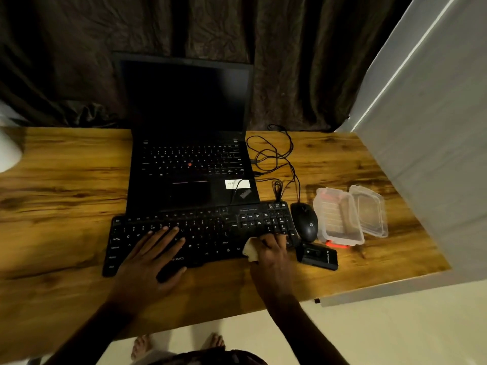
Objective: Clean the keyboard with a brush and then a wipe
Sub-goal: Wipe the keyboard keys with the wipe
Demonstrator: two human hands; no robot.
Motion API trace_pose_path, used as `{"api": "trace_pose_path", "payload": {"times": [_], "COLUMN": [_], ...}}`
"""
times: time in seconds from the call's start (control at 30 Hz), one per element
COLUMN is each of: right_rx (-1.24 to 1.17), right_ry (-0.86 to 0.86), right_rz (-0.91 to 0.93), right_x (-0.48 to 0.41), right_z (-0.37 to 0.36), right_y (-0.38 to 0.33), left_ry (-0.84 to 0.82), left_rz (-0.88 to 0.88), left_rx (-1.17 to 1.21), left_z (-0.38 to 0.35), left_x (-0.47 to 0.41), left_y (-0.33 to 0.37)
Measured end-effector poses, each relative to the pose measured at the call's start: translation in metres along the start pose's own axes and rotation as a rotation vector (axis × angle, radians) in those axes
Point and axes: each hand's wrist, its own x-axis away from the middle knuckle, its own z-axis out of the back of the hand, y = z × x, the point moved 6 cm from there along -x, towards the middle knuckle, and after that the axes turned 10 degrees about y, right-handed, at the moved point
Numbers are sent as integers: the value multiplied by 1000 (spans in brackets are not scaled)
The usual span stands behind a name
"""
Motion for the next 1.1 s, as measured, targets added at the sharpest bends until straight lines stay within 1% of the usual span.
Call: {"api": "trace_pose_path", "payload": {"times": [0.07, 0.1, 0.2, 0.27, 0.4, 0.43, 0.57, 0.63, 0.73, 0.83, 0.87, 1.0, 1.03, 1.1], "right_rx": [11, -1, 10, 40, 56, 49, 63, 94, 59, 47, 62, 91, 93, 91], "right_ry": [18, 26, 63, 47, 10, 11, 11, -9, -13, -22, -11, -24, -44, -72], "right_rz": [94, 100, 26, 20, 137, 142, 23, 21, 133, 254, 247, 56, 63, 143], "right_x": [-2, -4, -13, -13, -7, -8, -15, -14, -9, -13, -17, -32, -30, -23], "right_z": [4, 5, 5, 3, 1, 2, -1, -3, -7, -10, -8, -7, -11, -21], "right_y": [-6, -1, 20, 17, -3, -1, 14, 7, -10, -10, -5, 14, 9, -10], "left_ry": [5, 5, 11, 18, 14, 11, 14, 19, 16, 4, 4, 6, 8, 12], "left_rz": [-7, -9, -3, 0, -1, -2, 1, 1, 2, 9, 15, 20, 16, 12], "left_rx": [-5, -7, -2, -3, -13, -16, -5, 1, -7, -4, -4, -5, -5, -6], "left_z": [0, 0, 2, 3, 1, 1, 1, 1, 1, 0, 0, 0, 0, 0], "left_x": [0, 0, 0, -1, 0, 0, 0, 1, 1, 2, 2, 1, 1, 0], "left_y": [1, 1, 1, 2, 1, 1, 0, 0, 0, 0, 0, 0, 0, 0]}}
